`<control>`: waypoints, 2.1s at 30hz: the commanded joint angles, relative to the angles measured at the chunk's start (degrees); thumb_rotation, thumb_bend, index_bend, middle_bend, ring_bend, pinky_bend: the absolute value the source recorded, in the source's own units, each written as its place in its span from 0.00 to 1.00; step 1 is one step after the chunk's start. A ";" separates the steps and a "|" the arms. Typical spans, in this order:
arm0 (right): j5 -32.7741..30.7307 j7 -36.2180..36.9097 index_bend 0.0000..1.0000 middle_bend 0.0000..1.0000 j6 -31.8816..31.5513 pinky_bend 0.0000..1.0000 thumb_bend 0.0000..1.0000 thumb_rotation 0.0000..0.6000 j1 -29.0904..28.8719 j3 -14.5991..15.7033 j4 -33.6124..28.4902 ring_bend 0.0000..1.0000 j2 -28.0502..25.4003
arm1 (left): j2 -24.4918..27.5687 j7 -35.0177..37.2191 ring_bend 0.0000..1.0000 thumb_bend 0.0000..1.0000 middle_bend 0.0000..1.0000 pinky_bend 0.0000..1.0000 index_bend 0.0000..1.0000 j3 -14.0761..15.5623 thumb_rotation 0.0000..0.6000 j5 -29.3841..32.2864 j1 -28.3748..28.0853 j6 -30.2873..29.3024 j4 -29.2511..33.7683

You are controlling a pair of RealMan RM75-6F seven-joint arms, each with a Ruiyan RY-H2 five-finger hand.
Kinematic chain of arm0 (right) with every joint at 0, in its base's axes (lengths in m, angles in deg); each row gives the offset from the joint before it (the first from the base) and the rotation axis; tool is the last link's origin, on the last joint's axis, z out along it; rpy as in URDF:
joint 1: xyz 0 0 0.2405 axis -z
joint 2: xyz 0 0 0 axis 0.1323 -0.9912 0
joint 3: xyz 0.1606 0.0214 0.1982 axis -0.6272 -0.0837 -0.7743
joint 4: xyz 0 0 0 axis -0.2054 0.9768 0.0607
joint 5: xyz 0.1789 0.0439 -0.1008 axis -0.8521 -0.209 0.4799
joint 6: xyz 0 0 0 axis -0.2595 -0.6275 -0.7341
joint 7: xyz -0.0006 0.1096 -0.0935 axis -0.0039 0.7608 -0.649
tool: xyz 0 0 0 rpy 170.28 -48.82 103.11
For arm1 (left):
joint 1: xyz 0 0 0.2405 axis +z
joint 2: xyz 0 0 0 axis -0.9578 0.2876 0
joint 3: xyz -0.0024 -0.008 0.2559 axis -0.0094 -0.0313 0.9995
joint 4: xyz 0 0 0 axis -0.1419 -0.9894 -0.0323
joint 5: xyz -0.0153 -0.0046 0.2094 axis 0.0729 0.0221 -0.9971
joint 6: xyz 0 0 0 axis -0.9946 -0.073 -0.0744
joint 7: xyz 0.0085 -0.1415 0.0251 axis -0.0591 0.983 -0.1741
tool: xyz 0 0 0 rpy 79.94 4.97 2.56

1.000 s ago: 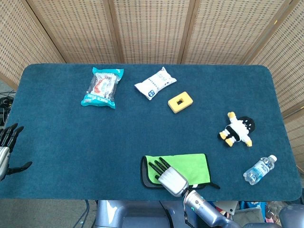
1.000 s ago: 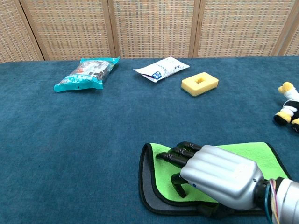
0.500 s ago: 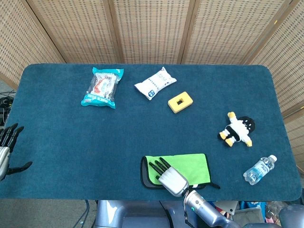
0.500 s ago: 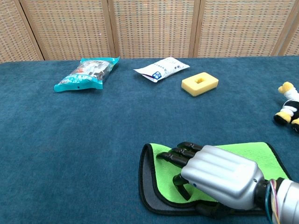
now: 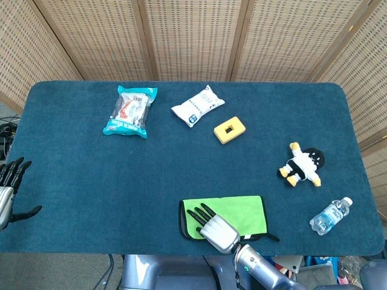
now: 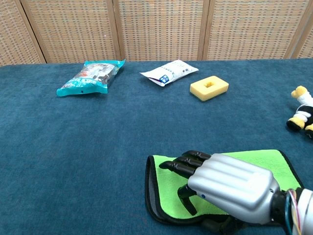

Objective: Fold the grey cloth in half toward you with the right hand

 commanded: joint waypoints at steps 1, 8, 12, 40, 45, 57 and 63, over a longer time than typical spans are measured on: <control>0.21 -0.28 0.53 0.00 0.20 0.00 0.43 1.00 0.01 0.37 -0.21 0.00 -0.05 | 0.03 0.01 0.00 0.16 0.00 0.00 0.00 -0.02 1.00 0.08 0.01 0.02 0.03; 0.10 -1.05 0.53 0.00 0.32 0.00 0.43 1.00 0.14 0.51 0.18 0.00 0.50 | 0.11 0.22 0.00 0.16 0.00 0.00 0.00 -0.03 1.00 0.04 0.05 -0.08 0.00; -0.04 -1.19 0.40 0.00 0.34 0.00 0.40 1.00 0.13 0.36 0.23 0.00 0.59 | 0.15 0.31 0.00 0.16 0.00 0.00 0.00 -0.04 1.00 0.05 0.03 -0.02 -0.02; 5.85 17.14 0.00 0.00 -11.47 0.00 0.00 1.00 0.33 -7.24 1.88 0.00 -18.49 | -0.18 -0.31 0.00 0.16 0.00 0.00 0.00 0.23 1.00 -0.81 0.38 -0.98 0.21; 7.43 24.65 0.00 0.00 -20.14 0.00 0.00 1.00 4.48 -7.03 12.63 0.00 -18.24 | -0.51 -0.70 0.00 0.16 0.00 0.00 0.00 0.40 1.00 -1.26 0.62 -1.51 0.12; 1.53 29.78 0.00 0.00 -31.83 0.00 0.00 1.00 17.18 -5.14 11.95 0.00 -19.27 | -1.19 -1.41 0.00 0.16 0.00 0.00 0.00 0.91 1.00 -2.09 1.44 -2.84 0.11; 1.17 29.91 0.00 0.00 -35.59 0.00 0.00 1.00 21.32 -4.38 7.88 0.00 -21.29 | -1.28 -0.99 0.00 0.16 0.00 0.00 0.00 0.98 1.00 -1.91 2.11 -3.63 -0.10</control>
